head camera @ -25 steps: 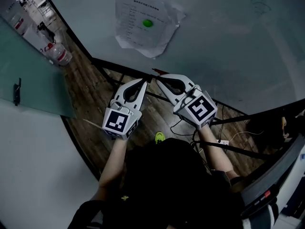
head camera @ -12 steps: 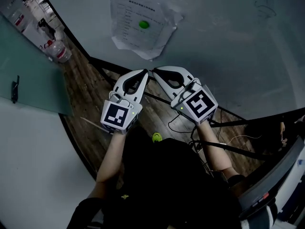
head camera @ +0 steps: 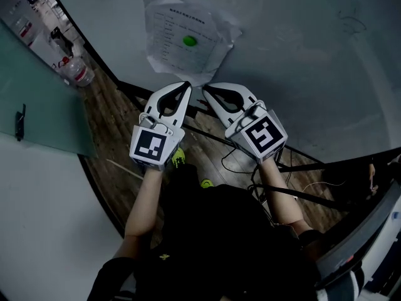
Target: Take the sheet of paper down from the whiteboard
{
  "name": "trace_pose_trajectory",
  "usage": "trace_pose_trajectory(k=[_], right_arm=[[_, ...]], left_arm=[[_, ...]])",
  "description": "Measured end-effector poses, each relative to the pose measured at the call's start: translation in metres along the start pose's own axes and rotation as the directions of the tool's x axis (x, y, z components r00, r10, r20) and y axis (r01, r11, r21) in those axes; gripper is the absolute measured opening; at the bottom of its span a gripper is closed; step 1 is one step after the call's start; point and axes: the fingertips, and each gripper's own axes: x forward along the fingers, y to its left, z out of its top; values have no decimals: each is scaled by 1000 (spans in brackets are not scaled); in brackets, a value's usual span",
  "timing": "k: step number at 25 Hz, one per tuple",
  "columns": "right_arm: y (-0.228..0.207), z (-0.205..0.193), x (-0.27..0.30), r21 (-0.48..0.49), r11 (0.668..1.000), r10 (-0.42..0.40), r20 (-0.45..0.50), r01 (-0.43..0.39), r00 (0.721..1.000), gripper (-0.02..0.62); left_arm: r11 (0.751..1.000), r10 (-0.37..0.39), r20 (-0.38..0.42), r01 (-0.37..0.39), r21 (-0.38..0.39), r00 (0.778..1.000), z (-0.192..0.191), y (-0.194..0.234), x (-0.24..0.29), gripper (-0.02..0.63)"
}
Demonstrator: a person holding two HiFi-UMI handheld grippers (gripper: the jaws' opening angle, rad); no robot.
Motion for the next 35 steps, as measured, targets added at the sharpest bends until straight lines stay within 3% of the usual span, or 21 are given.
trace_pose_trajectory(k=[8,20,24,35], right_arm=[[-19,7,12,-23,999,-25,1,25,1000,5],[-45,15,27,-38,996,-77,10,78,997,20],[-47,15,31,-36,997,-74,10,74,997,21],[-45,15,34,-20,998,-55,0,55,998,23]], left_arm=[[998,-13,39,10,62,999,20,15,25,41],[991,0,38,-6,133,999,30,41,57,147],[988,24,43,-30,153,999,33,47,65,187],[981,68,41,-74,178,997,37,54,73,221]])
